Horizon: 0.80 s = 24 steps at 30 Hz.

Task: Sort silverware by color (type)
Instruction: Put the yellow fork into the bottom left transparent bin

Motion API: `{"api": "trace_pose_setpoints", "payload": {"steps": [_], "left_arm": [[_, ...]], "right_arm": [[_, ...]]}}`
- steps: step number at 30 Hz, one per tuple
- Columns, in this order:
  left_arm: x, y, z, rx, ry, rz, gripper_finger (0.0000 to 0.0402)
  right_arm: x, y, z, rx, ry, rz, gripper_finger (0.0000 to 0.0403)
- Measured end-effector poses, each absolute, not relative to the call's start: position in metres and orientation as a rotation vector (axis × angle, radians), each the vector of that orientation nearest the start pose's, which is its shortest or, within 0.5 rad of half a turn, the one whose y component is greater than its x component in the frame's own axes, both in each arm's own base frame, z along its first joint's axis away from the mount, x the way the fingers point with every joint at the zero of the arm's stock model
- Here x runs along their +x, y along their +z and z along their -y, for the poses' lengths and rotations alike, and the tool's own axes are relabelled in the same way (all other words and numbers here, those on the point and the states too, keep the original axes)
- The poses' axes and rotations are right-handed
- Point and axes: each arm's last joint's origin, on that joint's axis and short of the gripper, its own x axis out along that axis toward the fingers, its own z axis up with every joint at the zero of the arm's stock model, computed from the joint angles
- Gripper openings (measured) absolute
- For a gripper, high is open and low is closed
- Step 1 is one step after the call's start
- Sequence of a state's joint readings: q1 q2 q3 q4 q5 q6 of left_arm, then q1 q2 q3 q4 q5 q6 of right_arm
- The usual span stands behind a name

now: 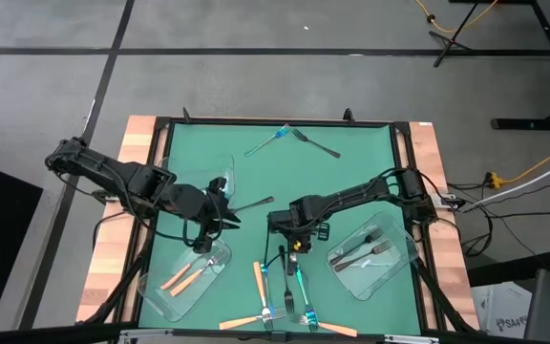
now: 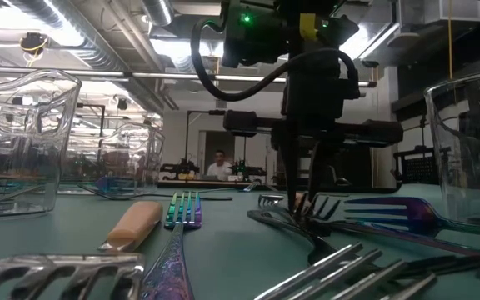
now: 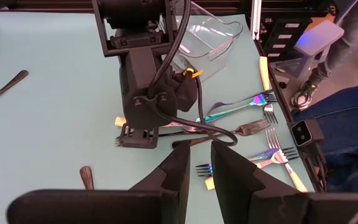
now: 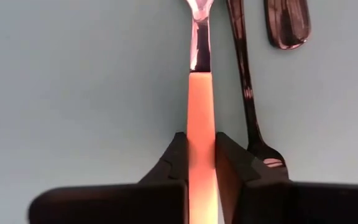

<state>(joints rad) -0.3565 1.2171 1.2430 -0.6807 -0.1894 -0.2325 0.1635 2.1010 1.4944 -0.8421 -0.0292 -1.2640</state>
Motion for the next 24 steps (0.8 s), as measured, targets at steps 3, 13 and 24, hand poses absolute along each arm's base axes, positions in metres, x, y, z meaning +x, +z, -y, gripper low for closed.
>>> {"api": "trace_pose_setpoints", "payload": {"steps": [3,13,24], "left_arm": [[0.235,0.359,0.082,-0.048,-0.087,-0.645,0.006],[0.235,0.359,0.081,-0.047,-0.084,-0.644,0.006],[0.235,0.359,0.081,-0.044,-0.076,-0.642,0.006]], "right_arm": [[0.395,0.145,-0.066,-1.115,1.051,-1.15,0.0025],[0.393,0.15,-0.066,-1.112,1.052,-1.15,0.002],[0.386,0.183,-0.065,-1.085,0.975,-1.1,0.0018]]}}
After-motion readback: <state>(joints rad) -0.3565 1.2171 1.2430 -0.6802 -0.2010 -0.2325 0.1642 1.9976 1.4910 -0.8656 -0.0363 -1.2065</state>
